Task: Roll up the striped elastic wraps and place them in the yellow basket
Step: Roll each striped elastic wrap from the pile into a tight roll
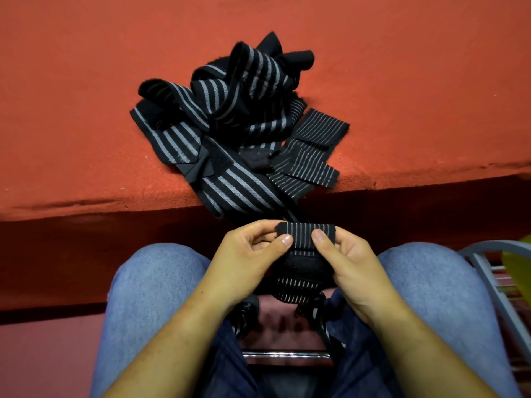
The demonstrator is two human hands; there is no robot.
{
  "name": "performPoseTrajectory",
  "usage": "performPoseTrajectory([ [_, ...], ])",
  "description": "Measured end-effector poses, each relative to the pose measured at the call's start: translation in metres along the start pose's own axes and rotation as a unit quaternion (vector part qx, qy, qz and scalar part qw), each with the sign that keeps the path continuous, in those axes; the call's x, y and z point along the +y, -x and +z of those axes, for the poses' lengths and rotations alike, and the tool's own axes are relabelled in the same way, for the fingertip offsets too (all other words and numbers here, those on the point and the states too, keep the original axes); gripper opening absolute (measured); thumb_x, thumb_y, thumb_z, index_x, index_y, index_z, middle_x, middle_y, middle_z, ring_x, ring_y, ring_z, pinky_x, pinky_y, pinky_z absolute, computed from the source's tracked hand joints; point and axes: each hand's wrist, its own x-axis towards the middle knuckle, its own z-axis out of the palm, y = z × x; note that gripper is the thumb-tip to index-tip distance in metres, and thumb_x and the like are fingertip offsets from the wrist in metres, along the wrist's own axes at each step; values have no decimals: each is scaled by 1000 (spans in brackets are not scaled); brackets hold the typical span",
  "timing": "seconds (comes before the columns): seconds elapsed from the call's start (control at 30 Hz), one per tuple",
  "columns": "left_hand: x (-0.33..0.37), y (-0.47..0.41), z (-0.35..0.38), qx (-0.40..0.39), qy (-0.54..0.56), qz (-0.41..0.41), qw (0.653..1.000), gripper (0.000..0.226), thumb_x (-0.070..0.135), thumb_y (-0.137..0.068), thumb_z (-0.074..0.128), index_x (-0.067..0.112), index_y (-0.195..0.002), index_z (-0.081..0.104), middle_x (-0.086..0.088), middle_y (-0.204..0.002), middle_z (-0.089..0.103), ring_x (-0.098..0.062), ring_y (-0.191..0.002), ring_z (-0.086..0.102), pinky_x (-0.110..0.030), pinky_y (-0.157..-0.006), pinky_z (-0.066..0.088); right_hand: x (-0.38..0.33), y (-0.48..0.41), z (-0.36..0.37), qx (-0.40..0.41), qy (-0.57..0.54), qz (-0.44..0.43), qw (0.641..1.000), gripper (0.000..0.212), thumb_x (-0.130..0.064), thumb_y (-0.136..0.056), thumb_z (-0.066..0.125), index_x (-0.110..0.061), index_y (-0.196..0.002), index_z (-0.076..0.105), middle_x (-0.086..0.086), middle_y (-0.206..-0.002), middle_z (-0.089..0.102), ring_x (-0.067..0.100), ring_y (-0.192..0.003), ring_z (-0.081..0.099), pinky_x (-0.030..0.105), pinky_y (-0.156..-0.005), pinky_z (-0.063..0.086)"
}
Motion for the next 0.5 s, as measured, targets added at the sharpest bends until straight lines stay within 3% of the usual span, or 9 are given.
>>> performPoseTrajectory([
  [0.23, -3, -1, -2, 14, -6, 15, 1000, 21, 6, -94, 73, 11, -113, 76, -11, -102, 79, -16, -92, 75, -22, -81, 57, -1, -2, 4, -8, -28, 17, 999, 42, -35, -91, 63, -3, -118, 72, 20, -107, 78, 29, -100, 76, 39, -89, 60],
  [0.5, 1, -1, -1, 38, -2, 33, 999, 23, 1, -92, 73, 10, -114, 75, 1, -96, 79, -7, -88, 74, -16, -78, 55, -1, -1, 3, 6, -13, 44, 999, 45, -47, -90, 60, -11, -111, 77, 15, -109, 79, 26, -102, 75, 53, -100, 54],
])
